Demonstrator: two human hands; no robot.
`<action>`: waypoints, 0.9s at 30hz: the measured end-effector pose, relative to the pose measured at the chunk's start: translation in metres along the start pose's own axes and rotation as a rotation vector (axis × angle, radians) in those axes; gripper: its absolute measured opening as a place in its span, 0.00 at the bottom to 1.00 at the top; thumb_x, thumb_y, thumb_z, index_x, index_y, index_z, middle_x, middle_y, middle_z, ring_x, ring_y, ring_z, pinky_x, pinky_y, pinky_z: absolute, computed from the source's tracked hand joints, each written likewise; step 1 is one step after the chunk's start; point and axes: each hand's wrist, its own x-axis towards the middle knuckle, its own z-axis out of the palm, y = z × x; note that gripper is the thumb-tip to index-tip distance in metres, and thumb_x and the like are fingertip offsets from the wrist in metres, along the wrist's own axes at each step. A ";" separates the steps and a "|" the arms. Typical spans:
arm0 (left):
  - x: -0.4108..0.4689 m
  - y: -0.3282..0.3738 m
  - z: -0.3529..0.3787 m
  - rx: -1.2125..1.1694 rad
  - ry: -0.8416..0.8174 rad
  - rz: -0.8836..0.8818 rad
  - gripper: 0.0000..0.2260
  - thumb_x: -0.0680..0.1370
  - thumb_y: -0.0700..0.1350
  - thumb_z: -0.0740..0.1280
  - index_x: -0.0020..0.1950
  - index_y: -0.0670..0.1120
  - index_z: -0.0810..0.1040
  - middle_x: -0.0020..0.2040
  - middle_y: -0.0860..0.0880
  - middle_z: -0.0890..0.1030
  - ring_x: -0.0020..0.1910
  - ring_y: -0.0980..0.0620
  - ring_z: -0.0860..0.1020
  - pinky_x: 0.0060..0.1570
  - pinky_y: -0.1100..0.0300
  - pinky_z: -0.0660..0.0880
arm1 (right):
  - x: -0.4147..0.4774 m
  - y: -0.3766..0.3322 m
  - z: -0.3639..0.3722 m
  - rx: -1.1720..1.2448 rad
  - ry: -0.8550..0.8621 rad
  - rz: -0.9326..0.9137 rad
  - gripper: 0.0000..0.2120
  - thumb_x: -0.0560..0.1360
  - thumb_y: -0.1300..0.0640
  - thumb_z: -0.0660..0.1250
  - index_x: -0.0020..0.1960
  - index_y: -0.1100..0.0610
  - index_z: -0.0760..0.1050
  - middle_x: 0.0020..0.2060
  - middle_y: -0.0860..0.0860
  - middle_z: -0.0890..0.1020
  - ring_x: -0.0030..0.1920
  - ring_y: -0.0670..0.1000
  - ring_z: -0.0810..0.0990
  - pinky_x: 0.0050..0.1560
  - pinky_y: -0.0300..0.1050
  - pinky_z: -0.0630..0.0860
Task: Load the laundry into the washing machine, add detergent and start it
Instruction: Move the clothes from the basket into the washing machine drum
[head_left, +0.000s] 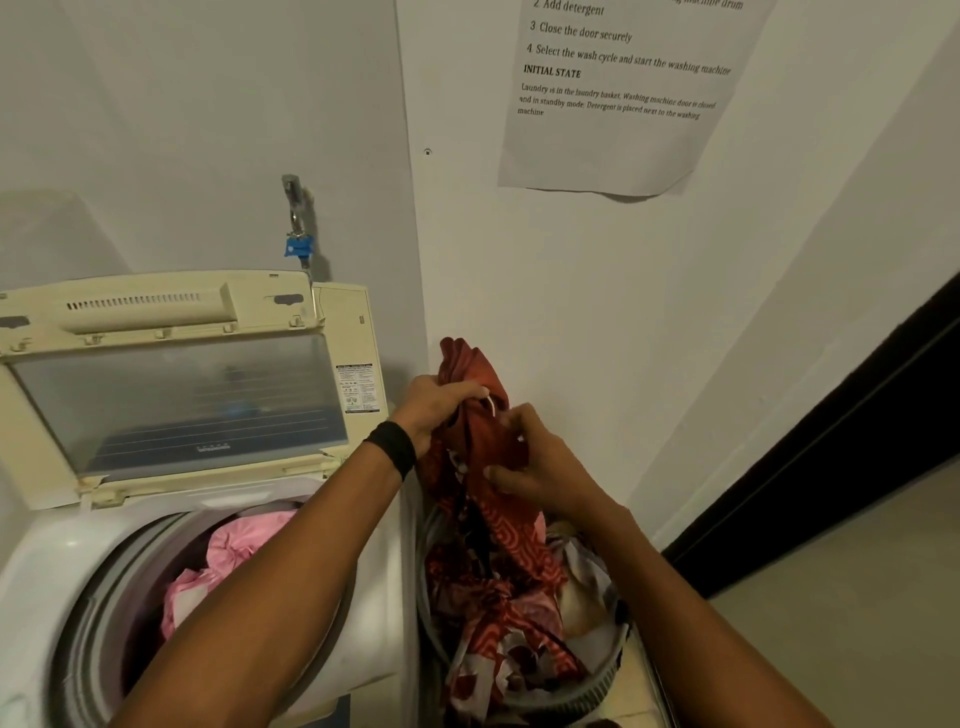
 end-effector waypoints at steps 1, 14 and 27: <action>0.001 0.000 -0.002 0.005 0.001 0.017 0.19 0.71 0.46 0.79 0.59 0.41 0.82 0.51 0.40 0.86 0.51 0.41 0.84 0.49 0.51 0.82 | -0.003 0.008 -0.002 -0.071 -0.081 0.047 0.23 0.75 0.49 0.73 0.65 0.51 0.67 0.54 0.50 0.82 0.48 0.51 0.83 0.47 0.50 0.83; -0.011 0.009 0.001 0.152 -0.205 0.160 0.14 0.78 0.50 0.74 0.60 0.45 0.83 0.51 0.44 0.87 0.52 0.44 0.86 0.52 0.55 0.82 | 0.036 -0.031 -0.070 -0.292 0.017 -0.250 0.05 0.75 0.51 0.76 0.47 0.50 0.82 0.42 0.43 0.78 0.43 0.44 0.77 0.42 0.39 0.71; -0.010 -0.002 -0.002 0.207 -0.352 0.198 0.18 0.69 0.41 0.77 0.57 0.44 0.82 0.48 0.43 0.86 0.48 0.45 0.84 0.47 0.57 0.79 | 0.054 -0.020 -0.049 -0.042 0.070 -0.154 0.12 0.73 0.57 0.77 0.39 0.50 0.73 0.37 0.42 0.78 0.37 0.41 0.76 0.41 0.33 0.71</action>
